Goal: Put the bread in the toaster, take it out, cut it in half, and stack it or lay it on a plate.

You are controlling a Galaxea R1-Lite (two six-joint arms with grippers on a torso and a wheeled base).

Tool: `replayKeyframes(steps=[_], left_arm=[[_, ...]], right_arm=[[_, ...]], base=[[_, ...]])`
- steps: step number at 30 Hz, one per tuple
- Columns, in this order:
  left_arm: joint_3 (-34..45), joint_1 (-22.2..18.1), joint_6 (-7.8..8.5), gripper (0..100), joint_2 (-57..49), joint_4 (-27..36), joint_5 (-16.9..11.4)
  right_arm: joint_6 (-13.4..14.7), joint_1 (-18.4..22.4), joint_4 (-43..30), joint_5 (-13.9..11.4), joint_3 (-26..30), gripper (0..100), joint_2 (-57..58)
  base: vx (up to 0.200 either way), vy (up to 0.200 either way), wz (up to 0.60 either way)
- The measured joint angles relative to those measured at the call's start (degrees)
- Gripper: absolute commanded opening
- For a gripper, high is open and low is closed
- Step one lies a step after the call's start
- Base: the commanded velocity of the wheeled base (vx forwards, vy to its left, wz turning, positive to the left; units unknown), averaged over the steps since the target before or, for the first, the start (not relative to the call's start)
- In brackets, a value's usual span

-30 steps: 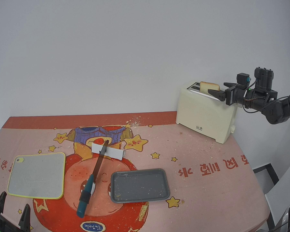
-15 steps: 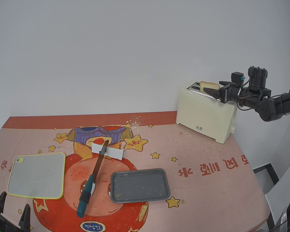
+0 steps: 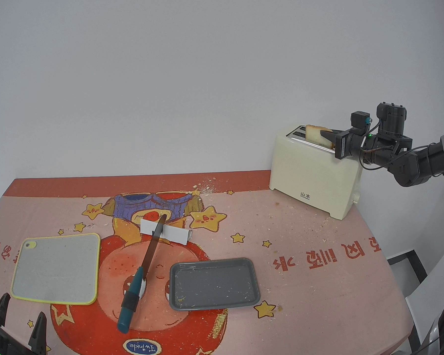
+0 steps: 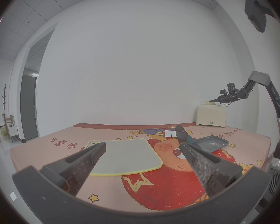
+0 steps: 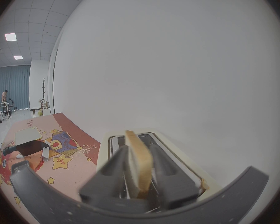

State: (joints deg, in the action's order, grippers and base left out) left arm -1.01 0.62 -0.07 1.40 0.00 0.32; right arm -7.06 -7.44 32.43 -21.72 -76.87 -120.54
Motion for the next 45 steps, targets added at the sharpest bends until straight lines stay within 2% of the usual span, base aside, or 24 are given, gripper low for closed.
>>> replayKeyframes(steps=[12, 20, 25, 29, 38, 45], left_arm=[[0.0, 0.01, 0.0, 100, 0.0, 0.0, 0.0], [0.0, -0.02, 0.0, 100, 0.0, 0.0, 0.01], [0.0, -0.02, 0.0, 100, 0.0, 0.0, 0.01], [0.0, 0.0, 0.0, 100, 0.0, 0.0, 0.0], [0.0, 0.0, 0.0, 100, 0.0, 0.0, 0.0], [0.0, -0.02, 0.0, 100, 0.0, 0.0, 0.0]], right_arm=[[-0.05, -0.35, -0.4, 0.3, -0.83, 0, 1.13], [-0.13, -0.59, -7.72, 0.3, -5.38, 0, 5.91], [-0.13, -0.61, -14.99, 0.35, -9.07, 0, 10.29], [-0.16, -0.63, -16.7, 0.44, -10.64, 0, 13.41], [-0.22, -0.61, -16.99, 0.49, -10.36, 0, 16.6], [-0.27, -2.12, -16.81, 1.06, -5.45, 0, 18.92]], base=[[0.0, 0.0, 0.0], [0.0, 0.0, 0.0], [0.0, 0.0, 0.0], [0.0, 0.0, 0.0], [0.0, 0.0, 0.0], [0.0, 0.0, 0.0]])
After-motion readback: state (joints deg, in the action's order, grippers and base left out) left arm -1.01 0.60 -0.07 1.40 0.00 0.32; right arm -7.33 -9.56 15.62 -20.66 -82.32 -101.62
